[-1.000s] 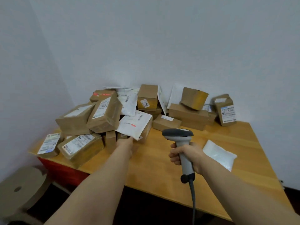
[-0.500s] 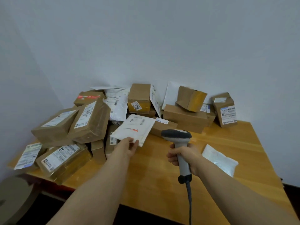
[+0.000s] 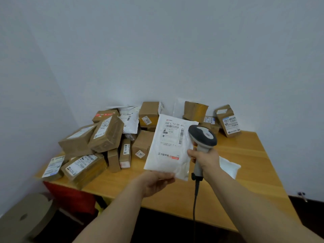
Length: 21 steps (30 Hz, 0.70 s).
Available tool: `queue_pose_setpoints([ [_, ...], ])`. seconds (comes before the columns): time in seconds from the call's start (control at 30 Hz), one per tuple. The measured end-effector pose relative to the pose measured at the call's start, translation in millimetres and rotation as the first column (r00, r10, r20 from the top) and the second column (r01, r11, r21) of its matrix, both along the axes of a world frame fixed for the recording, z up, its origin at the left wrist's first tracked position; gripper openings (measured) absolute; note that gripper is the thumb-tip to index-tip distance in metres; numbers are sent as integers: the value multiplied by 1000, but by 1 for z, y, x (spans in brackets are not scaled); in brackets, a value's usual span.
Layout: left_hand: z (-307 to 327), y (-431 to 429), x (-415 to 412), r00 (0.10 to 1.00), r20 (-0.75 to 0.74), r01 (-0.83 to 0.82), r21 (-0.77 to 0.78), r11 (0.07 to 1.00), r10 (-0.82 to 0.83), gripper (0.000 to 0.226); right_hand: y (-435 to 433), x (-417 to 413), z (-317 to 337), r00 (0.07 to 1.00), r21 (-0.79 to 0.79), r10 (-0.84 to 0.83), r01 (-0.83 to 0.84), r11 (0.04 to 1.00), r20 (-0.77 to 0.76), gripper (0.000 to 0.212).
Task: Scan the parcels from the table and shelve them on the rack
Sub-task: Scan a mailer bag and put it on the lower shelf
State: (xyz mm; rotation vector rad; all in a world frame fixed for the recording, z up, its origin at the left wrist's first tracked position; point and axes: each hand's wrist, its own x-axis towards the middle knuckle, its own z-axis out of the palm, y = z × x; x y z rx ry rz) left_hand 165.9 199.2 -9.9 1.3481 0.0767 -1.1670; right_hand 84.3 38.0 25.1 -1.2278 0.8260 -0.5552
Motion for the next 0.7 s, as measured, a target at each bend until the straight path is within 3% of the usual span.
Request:
queue_pose_setpoints([
  [0.07,10,12,-9,991,77,105,24,994,-107,30,4,-11,5,999,-23,-28,27,999,-25,23],
  [0.13,22,29,-11,982,95,170,-53,984,-164,44,6,-22,11,999,-7,-30,30,1000,-14,27],
  [0.23,41,57,-1,990,106,110,-210,972,-89,72,7,-41,20,999,-26,25,-26,999,-22,30],
  [0.4,78,67,-20,956,284,127,-171,977,-74,54,31,-60,33,989,-66,145,-148,987,-36,29],
  [0.53,84,78,-43,893,434,-108,-47,993,118,47,59,-69,43,963,-150,266,-269,951,-36,20],
  [0.7,72,114,-62,772,503,-450,4,893,387,25,89,-88,52,857,-105,498,-512,853,-131,15],
])
